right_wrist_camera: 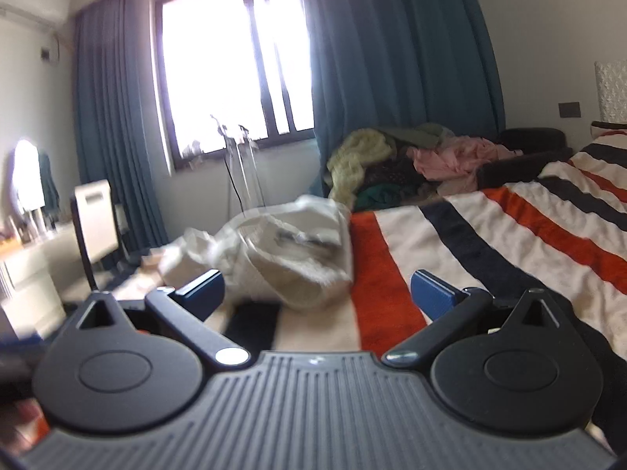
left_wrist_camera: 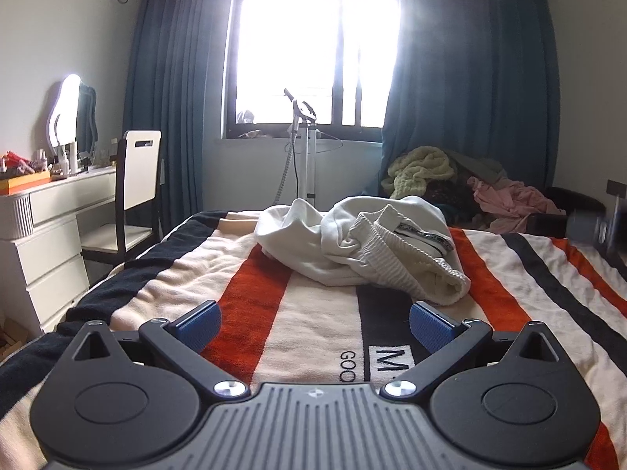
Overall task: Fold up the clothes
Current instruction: 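Move both grippers toward the white sweatpants on the bed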
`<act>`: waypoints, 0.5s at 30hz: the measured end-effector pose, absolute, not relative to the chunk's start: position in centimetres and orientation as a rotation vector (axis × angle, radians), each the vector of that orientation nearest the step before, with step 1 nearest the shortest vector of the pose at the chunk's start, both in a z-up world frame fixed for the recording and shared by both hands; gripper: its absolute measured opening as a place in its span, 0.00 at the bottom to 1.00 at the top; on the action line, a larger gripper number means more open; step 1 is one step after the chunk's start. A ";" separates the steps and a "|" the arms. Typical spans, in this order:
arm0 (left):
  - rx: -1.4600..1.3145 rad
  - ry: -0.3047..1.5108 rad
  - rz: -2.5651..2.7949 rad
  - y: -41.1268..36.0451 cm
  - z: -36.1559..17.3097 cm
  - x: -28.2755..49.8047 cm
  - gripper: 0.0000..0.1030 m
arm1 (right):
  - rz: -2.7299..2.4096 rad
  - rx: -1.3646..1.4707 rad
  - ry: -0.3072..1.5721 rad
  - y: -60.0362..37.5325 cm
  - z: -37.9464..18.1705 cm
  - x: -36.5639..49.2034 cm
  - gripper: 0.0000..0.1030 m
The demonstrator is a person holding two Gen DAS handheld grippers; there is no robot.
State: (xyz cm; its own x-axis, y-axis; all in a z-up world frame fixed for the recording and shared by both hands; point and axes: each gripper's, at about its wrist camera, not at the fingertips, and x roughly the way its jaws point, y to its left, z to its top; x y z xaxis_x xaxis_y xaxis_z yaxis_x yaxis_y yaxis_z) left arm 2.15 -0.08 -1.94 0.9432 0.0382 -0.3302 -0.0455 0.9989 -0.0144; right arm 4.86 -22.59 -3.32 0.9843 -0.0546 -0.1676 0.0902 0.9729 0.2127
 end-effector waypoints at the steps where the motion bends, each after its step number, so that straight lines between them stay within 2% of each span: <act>1: -0.026 0.341 0.046 0.0 -2.1 2.4 1.00 | -0.073 0.221 0.135 -22.1 -2.4 4.9 1.00; 7: -0.037 0.389 0.066 0.9 -3.2 3.2 1.00 | -0.145 0.172 0.033 -20.4 2.0 6.4 1.00; 15: -0.027 0.427 0.052 0.5 -4.0 5.3 1.00 | -0.148 0.155 0.120 -23.9 -0.7 6.8 1.00</act>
State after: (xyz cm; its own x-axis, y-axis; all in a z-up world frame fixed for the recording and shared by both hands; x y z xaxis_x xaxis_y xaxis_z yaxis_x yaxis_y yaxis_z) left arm 5.29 0.45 -4.04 0.9090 0.0445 -0.4145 -0.0558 0.9983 -0.0151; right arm 6.78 -23.93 -0.75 0.9819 -0.1375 -0.1306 0.1561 0.9771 0.1448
